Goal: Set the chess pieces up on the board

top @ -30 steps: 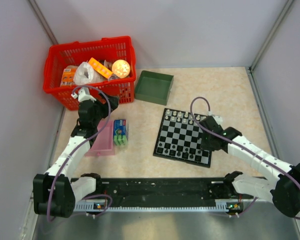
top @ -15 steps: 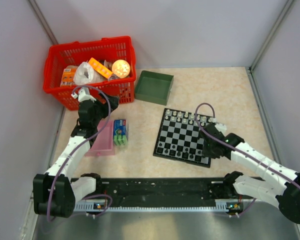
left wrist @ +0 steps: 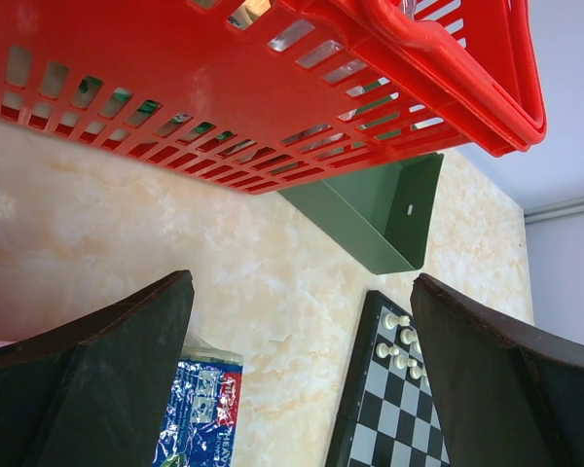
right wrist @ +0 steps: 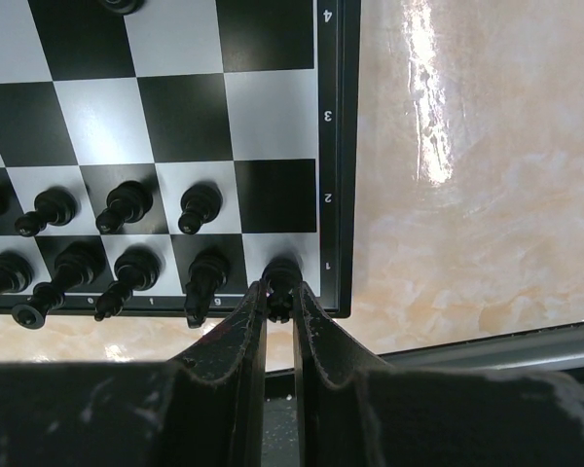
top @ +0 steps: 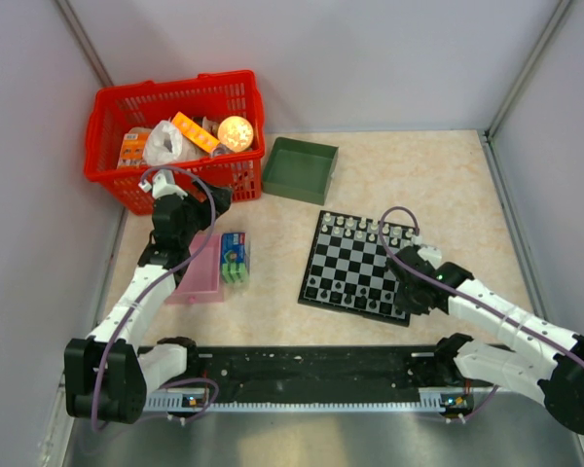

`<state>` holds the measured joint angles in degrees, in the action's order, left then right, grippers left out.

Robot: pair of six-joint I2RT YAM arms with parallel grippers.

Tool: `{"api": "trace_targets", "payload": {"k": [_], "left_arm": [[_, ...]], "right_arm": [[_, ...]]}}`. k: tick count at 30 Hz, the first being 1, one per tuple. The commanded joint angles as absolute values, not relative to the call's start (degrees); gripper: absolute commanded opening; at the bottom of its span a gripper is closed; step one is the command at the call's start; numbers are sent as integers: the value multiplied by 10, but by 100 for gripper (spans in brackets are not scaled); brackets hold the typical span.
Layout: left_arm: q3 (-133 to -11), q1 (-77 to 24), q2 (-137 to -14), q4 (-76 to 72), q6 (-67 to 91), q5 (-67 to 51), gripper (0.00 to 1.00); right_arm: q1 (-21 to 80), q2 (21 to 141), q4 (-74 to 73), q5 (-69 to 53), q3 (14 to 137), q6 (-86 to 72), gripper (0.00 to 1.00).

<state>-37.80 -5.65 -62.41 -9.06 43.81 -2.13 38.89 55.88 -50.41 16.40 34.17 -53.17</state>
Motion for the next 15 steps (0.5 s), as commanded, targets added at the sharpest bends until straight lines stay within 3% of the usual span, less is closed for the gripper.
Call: {"api": "trace_targets", "payload": {"k": [1,7,15], "left_arm": [[-381,-54,-626,-126,443,-25,99],[-378,-54,-626,-126,443,-25,99],[-376,-54,-628,-127,443,-26,99]], "right_arm": [[398,555,-491,170,342,-533,4],[397,555,-489,164,343,-529,11],[398,550,-489,162,346,-526,29]]}}
